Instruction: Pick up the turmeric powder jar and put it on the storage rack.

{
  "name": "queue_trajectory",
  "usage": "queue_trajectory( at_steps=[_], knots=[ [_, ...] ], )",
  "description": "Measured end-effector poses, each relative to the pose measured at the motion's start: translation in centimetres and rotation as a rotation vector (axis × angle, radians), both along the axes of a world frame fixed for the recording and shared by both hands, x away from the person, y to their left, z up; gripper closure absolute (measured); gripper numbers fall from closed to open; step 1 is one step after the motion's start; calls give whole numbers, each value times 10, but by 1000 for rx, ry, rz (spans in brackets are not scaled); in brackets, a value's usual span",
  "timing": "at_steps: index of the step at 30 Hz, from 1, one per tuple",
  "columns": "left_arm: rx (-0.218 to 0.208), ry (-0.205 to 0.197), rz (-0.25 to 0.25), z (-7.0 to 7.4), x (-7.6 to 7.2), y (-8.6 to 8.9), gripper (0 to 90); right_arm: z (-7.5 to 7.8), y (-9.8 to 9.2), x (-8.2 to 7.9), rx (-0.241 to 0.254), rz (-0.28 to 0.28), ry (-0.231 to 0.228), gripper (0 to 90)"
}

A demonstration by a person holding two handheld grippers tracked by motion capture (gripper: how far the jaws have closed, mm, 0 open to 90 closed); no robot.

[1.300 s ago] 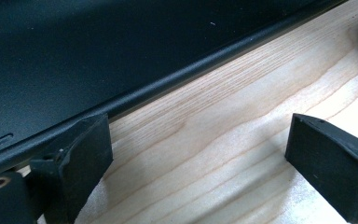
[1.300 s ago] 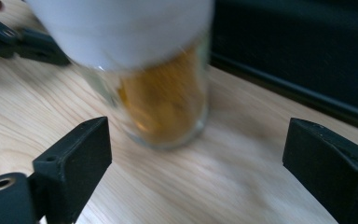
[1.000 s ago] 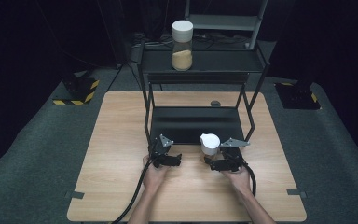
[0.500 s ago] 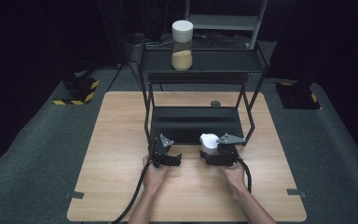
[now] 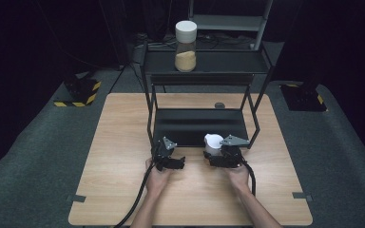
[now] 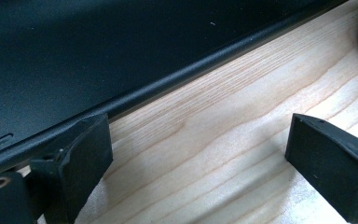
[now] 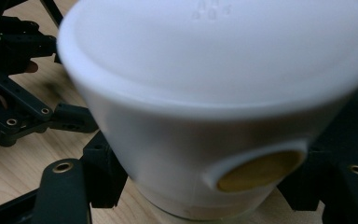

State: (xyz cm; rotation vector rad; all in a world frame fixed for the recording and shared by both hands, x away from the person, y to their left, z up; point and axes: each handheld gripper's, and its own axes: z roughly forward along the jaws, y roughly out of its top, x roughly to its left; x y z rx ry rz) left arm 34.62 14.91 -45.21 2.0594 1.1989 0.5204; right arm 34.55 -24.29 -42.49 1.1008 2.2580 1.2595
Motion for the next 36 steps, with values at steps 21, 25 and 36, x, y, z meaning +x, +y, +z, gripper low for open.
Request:
queue_trajectory(
  at_steps=[21, 25, 36],
  knots=[
    [0, 0, 0, 0, 0, 0, 71, 44, -15, 7, -25, -11, -17, 301],
    [-1, 0, 0, 0, 0, 0, 71, 55, -18, 8, -26, -5, -30, 300],
    [-1, 0, 0, 0, 0, 0, 71, 91, -21, 14, -22, 11, -58, 300]
  ],
)
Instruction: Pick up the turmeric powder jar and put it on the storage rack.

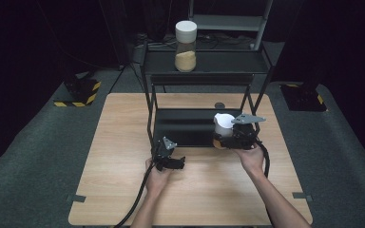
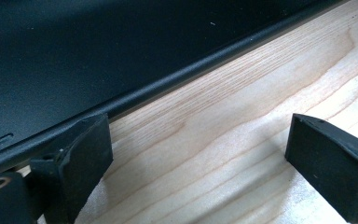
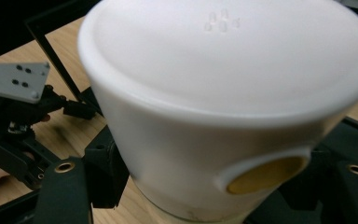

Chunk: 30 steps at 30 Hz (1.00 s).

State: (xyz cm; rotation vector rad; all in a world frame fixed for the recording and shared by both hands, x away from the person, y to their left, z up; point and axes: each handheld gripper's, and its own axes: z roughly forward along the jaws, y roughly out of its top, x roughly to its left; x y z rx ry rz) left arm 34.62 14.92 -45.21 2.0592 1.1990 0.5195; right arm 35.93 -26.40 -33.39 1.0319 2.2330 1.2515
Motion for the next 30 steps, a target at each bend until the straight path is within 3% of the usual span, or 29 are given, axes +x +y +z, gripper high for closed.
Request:
queue_trajectory(
  at_steps=[8, 21, 30],
  knots=[
    [0, 0, 0, 0, 0, 0, 71, 18, -3, 4, 42, -4, -6, 300],
    [0, 0, 0, 0, 0, 0, 71, 56, -3, 7, 20, -3, -32, 300],
    [0, -1, 1, 0, 0, 0, 71, 87, -6, 7, 33, 16, -46, 300]
  ],
)
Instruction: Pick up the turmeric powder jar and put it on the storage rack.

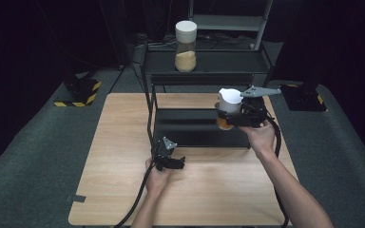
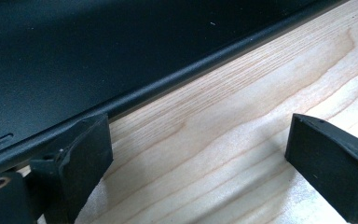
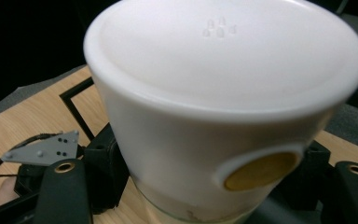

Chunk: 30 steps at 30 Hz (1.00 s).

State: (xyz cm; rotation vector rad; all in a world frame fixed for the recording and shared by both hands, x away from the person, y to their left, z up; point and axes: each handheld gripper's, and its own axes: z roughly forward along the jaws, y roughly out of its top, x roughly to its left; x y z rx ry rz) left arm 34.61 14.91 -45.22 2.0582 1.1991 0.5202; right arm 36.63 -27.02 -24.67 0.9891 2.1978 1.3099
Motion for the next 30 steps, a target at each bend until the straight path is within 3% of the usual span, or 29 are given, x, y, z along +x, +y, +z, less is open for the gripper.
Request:
queue_trajectory(
  at_steps=[6, 17, 30],
  knots=[
    [-5, 0, 3, 0, 0, 0, 71, 18, 1, 1, -3, 17, -20, 300],
    [-3, 0, 3, 0, 0, 0, 71, 53, -2, 7, 44, 40, -39, 300],
    [-2, 1, 2, 0, 0, 0, 71, 95, 2, 12, 68, 23, -66, 300]
  ],
)
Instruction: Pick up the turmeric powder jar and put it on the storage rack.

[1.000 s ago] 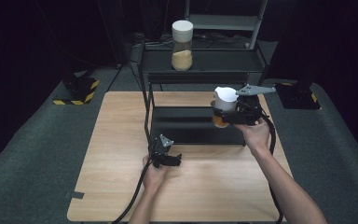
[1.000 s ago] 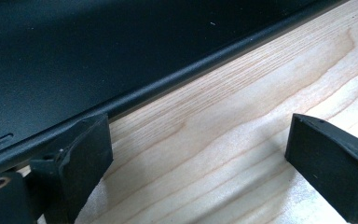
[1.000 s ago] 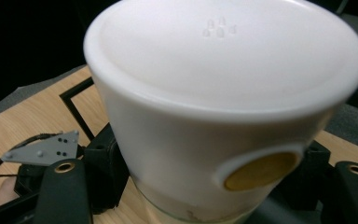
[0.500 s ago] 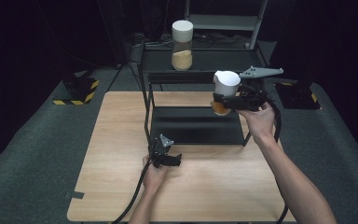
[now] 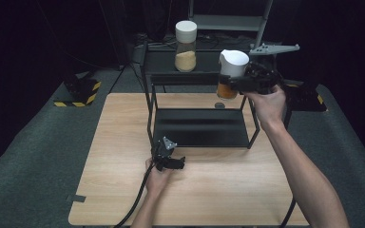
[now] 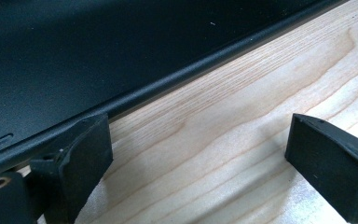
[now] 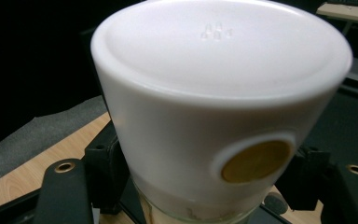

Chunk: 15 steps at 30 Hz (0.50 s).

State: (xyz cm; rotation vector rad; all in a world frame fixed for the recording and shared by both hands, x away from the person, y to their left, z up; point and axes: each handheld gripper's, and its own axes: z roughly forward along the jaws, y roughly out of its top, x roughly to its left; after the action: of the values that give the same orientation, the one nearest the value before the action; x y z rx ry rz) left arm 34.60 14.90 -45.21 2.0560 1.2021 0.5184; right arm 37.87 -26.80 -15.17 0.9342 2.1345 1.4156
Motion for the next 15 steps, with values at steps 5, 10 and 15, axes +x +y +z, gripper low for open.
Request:
queue_trajectory(
  at_steps=[5, 10, 15],
  knots=[
    [0, 0, 0, 0, 0, 0, 71, 17, 6, 10, -18, -7, 9, 301],
    [3, 1, -2, 0, 0, 0, 71, 27, 9, 18, -17, -11, 11, 301],
    [4, 0, -3, 0, 0, 0, 71, 36, 21, 24, -35, -60, 0, 301]
  ],
)
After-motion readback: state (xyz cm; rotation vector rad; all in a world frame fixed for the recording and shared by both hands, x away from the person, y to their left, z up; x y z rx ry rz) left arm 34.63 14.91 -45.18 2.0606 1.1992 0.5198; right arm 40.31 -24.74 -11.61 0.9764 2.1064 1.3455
